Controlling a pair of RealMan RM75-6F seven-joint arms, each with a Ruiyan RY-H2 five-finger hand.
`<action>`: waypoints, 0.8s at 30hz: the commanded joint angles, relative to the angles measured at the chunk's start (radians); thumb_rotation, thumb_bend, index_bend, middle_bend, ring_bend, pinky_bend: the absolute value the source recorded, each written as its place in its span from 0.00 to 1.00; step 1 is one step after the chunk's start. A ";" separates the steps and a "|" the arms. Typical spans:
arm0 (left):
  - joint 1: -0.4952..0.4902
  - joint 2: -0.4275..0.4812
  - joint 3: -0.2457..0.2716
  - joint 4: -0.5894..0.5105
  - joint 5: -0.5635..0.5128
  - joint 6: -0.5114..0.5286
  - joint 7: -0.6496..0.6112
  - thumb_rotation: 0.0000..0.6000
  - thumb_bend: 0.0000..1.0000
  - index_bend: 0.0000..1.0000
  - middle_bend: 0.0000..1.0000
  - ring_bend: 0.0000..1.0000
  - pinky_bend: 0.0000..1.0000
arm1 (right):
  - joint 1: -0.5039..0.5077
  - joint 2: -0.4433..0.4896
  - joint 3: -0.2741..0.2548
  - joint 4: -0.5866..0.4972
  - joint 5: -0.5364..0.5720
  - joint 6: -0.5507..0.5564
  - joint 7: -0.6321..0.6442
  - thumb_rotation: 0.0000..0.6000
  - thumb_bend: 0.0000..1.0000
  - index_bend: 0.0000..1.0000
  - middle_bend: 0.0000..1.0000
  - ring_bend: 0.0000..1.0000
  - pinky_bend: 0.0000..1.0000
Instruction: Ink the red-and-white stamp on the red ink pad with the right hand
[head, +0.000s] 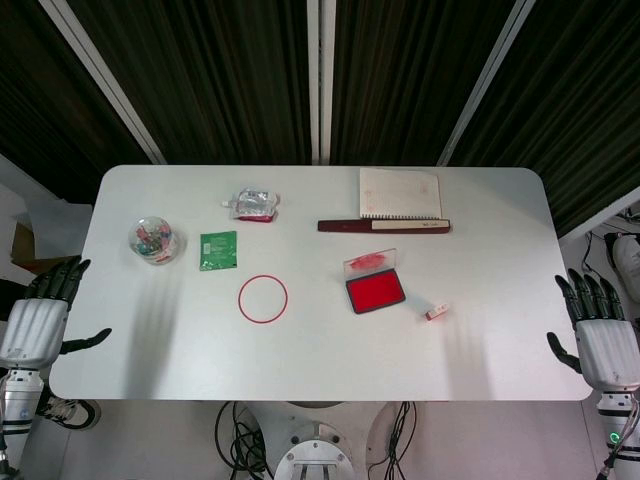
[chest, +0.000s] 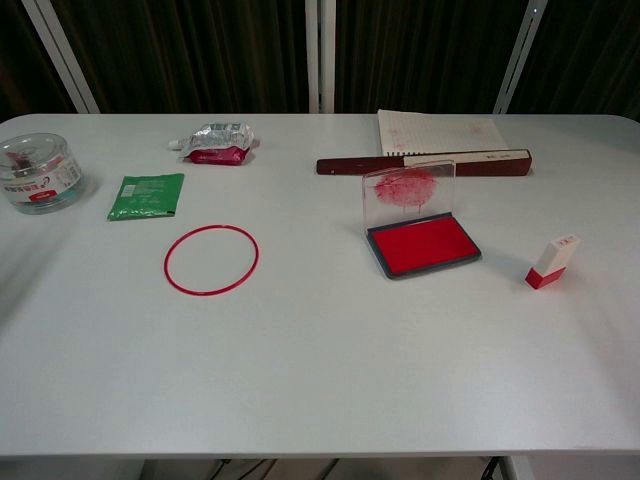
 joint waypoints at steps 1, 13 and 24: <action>-0.003 0.002 0.001 0.005 0.007 -0.001 -0.011 0.76 0.01 0.03 0.07 0.08 0.18 | -0.005 -0.004 -0.001 0.012 0.005 0.002 0.003 1.00 0.22 0.00 0.00 0.00 0.00; -0.005 0.000 0.000 0.019 0.017 0.008 -0.043 0.76 0.01 0.03 0.07 0.08 0.18 | 0.004 0.000 0.006 -0.005 0.015 -0.015 -0.021 1.00 0.22 0.00 0.00 0.00 0.00; -0.005 -0.031 0.005 0.076 0.005 -0.007 -0.081 0.77 0.01 0.03 0.07 0.08 0.18 | 0.045 -0.021 0.003 0.033 -0.026 -0.055 -0.021 1.00 0.22 0.00 0.01 0.67 0.91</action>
